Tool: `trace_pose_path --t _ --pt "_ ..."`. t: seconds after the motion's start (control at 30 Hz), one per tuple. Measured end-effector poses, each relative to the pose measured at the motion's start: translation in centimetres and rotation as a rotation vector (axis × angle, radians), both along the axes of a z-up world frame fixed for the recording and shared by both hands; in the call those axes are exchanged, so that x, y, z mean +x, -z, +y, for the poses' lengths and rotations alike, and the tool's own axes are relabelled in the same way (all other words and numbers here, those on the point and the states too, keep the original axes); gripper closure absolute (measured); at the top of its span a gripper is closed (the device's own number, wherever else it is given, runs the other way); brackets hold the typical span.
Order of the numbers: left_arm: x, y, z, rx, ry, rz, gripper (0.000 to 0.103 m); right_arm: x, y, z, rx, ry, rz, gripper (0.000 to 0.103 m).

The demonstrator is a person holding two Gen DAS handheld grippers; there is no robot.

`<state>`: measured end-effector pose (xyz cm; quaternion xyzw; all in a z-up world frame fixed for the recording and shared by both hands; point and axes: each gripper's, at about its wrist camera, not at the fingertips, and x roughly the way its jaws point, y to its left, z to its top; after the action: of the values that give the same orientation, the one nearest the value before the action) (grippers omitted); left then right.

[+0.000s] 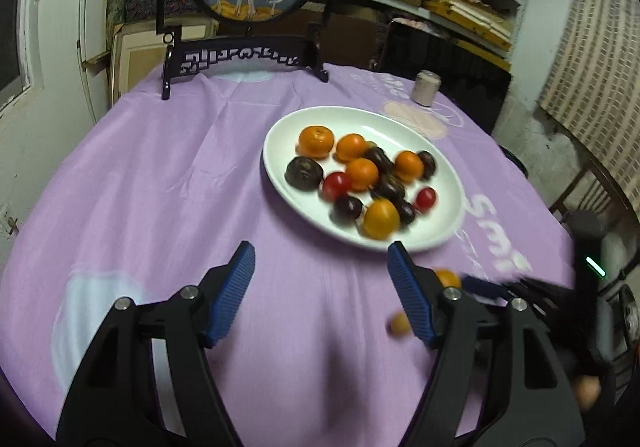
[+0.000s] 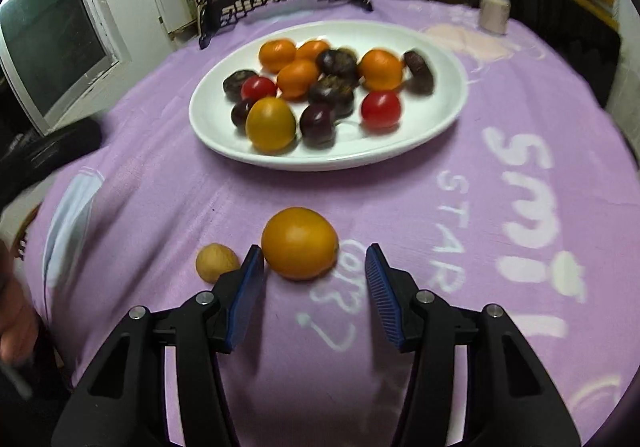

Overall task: Organize fruits
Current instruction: 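Withdraw both open tools toward the last two fruits, then grasp an orange with the right tool while the left grasps a small yellow fruit, then carry the orange and yellow fruit onto the white plate and open both tools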

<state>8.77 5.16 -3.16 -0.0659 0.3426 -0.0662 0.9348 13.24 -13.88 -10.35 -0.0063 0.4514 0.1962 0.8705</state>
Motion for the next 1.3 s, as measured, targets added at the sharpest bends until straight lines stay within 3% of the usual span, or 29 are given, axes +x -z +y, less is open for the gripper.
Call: trace_pose_path --t 0.03,0.07,0.23,0.5,0.63,0.77,0.9,1.3 --pt "-1.1 -0.3 -0.1 0.006 0.007 -0.01 0.028 0.1 0.0 0.3 -0.009 0.003 -0.023 0.054" --pt "-1.8 -0.4 -0.3 0.016 0.013 -0.016 0.024 0.2 -0.1 0.5 -0.018 -0.001 -0.028 0.067" --pt "-2.7 0.5 -3.9 0.088 0.105 -0.002 0.024 -1.2 -1.6 -1.6 -0.011 0.055 -0.064 0.067" --pt "0.5 4.8 -8.1 0.171 0.157 0.138 0.026 -6.1 -2.6 -7.5 -0.019 0.139 -0.082 0.067" --pt "1.9 6.2 -9.1 0.19 0.16 0.193 0.04 -7.5 -2.0 -8.6 0.006 0.128 -0.067 0.067" --pt "2.2 6.9 -9.5 0.213 0.143 0.205 0.078 -7.4 -1.6 -8.7 0.035 0.109 -0.057 0.067" --pt "1.8 6.8 -9.2 0.162 0.15 0.218 0.078 -7.6 -1.4 -8.5 0.047 0.087 -0.053 0.067" --pt "0.1 4.4 -8.9 0.107 0.201 0.181 0.078 -7.0 -1.9 -7.1 0.035 0.051 -0.05 0.067"
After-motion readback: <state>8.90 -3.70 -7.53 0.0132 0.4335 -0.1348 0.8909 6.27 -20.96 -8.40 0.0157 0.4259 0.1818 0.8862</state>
